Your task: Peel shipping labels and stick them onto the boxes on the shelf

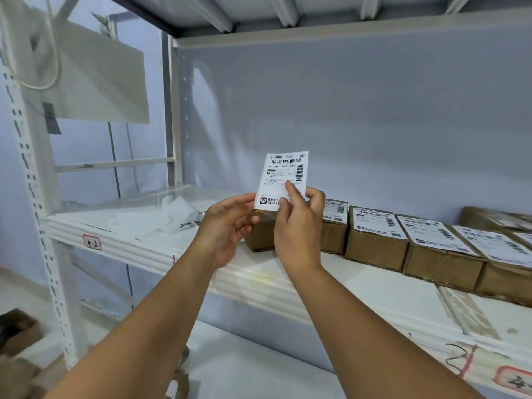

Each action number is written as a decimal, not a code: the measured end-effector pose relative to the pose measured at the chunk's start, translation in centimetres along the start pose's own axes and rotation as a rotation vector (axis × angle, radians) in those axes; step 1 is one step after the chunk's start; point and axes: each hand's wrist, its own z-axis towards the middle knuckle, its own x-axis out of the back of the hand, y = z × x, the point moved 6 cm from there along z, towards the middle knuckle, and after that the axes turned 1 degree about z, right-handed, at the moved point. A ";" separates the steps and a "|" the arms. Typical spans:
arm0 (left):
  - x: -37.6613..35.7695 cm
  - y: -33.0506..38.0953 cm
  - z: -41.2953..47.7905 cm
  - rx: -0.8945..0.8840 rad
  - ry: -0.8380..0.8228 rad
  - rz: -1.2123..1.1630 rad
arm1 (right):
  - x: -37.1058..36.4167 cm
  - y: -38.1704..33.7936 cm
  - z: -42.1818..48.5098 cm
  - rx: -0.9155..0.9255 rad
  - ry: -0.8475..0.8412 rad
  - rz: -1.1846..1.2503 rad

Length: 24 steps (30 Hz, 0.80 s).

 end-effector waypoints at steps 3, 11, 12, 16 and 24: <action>0.0 -0.2 0.2 0.004 0.008 0.027 | 0.0 -0.1 -0.1 -0.004 -0.006 0.009; 0.1 -0.4 0.5 0.008 -0.012 0.057 | -0.1 0.0 -0.1 -0.014 -0.023 -0.005; 0.1 -0.4 0.4 0.004 -0.015 0.043 | -0.1 0.0 -0.1 -0.014 -0.023 -0.004; 0.1 -0.2 0.2 -0.012 -0.021 0.013 | 0.0 0.0 -0.1 -0.014 -0.015 0.001; 0.0 -0.2 0.2 -0.014 -0.025 0.020 | 0.1 0.1 -0.1 -0.024 -0.016 -0.002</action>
